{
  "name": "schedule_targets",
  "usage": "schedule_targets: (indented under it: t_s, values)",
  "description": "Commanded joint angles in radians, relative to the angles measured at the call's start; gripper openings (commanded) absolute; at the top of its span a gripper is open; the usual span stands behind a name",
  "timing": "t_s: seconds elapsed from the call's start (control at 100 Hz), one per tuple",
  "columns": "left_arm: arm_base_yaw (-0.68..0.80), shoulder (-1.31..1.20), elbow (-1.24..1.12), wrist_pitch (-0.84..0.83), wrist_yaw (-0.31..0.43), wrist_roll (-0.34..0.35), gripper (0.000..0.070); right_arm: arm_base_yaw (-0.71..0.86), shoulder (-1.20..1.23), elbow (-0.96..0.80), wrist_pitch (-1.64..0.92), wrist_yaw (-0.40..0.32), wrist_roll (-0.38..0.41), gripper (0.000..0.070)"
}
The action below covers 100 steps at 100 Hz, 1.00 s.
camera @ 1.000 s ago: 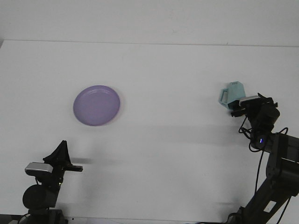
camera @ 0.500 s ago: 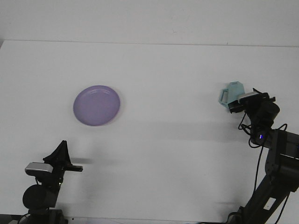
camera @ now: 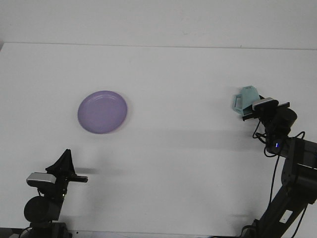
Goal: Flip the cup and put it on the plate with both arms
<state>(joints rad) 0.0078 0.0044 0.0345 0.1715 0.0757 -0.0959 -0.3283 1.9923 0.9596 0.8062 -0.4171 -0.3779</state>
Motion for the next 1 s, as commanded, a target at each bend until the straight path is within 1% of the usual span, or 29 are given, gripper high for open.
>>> schedule_targets:
  t_s: [0.0,0.04,0.11,0.19,0.26,0.37,0.41,0.46,0.55,0.66,0.76,0.82,0.9,0.99]
  values:
    - [-0.002,0.000,-0.020,0.012,0.002,-0.003,0.0012,0.000,-0.010,0.020,-0.003,-0.014,0.116,0.0012]
    - [-0.002,0.000,-0.020,0.012,0.002,-0.003,0.0012,0.002,-0.032,0.020,-0.026,-0.016,0.150,0.0012]
    - [-0.002,0.000,-0.020,0.013,0.002,-0.003,0.0012,0.009,-0.078,0.020,-0.073,-0.032,0.185,0.0012]
    - [-0.002,0.000,-0.019,0.016,0.002,-0.003,0.0012,0.019,-0.150,0.020,-0.158,-0.026,0.225,0.0009]
    - [-0.002,0.000,-0.017,0.018,0.002,-0.003,0.0012,0.034,-0.229,0.020,-0.259,-0.014,0.241,0.0008]
    - [-0.002,0.000,-0.011,0.018,0.002,-0.003,0.0012,0.073,-0.374,0.020,-0.446,0.063,0.288,0.0007]
    - [-0.002,0.000,-0.010,0.018,0.002,-0.003,0.0012,0.088,-0.425,0.020,-0.509,0.090,0.319,0.0007]
    - [-0.002,0.000,-0.009,0.018,0.002,-0.003,0.0012,0.115,-0.505,0.020,-0.606,0.128,0.378,0.0007]
    - [-0.002,0.000,-0.009,0.018,0.002,-0.003,0.0012,0.169,-0.636,0.020,-0.775,0.167,0.439,0.0007]
    - [-0.002,0.000,-0.009,0.018,0.002,-0.003,0.0012,0.250,-0.764,0.034,-0.987,0.191,0.455,0.0007]
    - [-0.002,0.000,-0.009,0.018,0.002,-0.003,0.0012,0.348,-0.837,0.082,-1.220,0.191,0.470,0.0006]
    - [-0.002,0.000,-0.009,0.017,0.002,-0.003,0.0012,0.403,-0.848,0.116,-1.332,0.194,0.484,0.0006]
    - [-0.002,0.000,-0.009,0.017,0.002,-0.003,0.0012,0.496,-0.843,0.173,-1.495,0.211,0.483,0.0006]
    - [-0.002,0.000,-0.009,0.017,0.002,-0.003,0.0012,0.593,-0.805,0.221,-1.616,0.210,0.483,0.0006]
